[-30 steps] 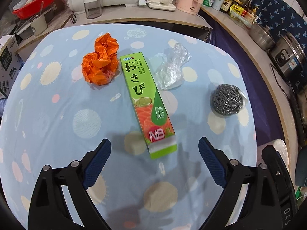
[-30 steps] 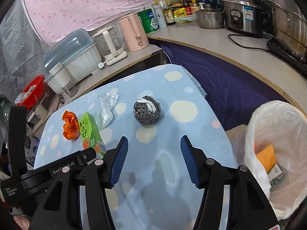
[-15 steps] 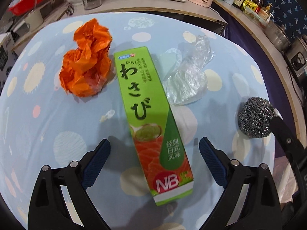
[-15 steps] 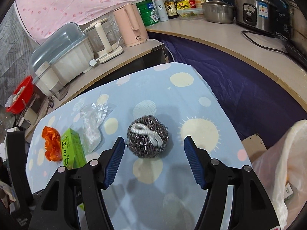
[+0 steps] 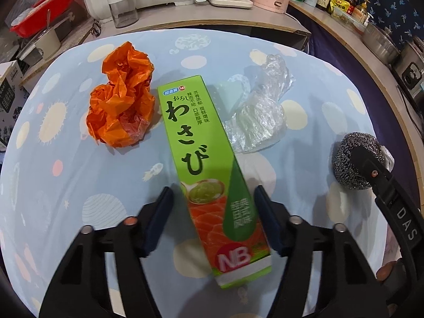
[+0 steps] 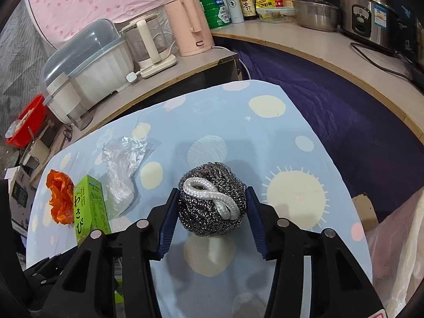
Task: Collect trash
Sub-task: 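Grasp the green wasabi box with the left gripper while the right gripper grasps the steel scrubber, then carry the wasabi box and steel scrubber over the bin with both grippers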
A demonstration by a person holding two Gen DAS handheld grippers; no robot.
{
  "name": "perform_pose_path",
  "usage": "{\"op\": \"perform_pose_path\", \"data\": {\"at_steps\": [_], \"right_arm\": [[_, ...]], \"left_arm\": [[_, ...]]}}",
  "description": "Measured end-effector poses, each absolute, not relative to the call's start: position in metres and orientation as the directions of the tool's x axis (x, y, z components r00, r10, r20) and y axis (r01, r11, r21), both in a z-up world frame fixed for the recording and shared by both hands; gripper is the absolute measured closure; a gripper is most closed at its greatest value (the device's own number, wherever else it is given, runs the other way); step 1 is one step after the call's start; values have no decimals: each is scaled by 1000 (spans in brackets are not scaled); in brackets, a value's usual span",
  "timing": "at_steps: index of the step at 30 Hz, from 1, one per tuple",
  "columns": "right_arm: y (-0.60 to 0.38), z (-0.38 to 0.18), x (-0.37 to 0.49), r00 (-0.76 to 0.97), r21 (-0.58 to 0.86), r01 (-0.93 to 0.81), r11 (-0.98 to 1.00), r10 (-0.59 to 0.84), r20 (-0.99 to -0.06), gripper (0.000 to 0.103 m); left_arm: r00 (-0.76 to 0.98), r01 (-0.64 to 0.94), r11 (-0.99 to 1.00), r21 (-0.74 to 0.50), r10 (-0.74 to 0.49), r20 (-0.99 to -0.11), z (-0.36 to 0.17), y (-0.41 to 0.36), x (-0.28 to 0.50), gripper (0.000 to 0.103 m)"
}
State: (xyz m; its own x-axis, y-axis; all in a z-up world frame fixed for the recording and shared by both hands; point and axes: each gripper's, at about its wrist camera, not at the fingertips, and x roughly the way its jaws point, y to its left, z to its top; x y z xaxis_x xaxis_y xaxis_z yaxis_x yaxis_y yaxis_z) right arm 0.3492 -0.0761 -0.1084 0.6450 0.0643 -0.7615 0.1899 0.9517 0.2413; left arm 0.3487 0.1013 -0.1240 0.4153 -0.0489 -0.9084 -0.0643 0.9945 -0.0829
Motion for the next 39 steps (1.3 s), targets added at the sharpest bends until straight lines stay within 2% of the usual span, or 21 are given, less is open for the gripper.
{"op": "perform_pose_path", "data": {"at_steps": [1,5,21,39], "right_arm": [[-77,-108,346,646,247,191,950,67,-760,57],[-81,-104,328,651,271,200,941,79,-755,57],[-98,-73,223,687,330,244,912,78,-723,57],[-152,-45,101,729,344,338,876,-13,-684,57]], "left_arm": [[413,-62,994,-93,-59,-909,-123,102,347,61],[399,-58,988,-142,-107,-911,-121,108,340,65],[420,24,986,-167,-161,-893,-86,92,262,66],[434,246,959,-138,-236,-870,-52,12,162,66]]}}
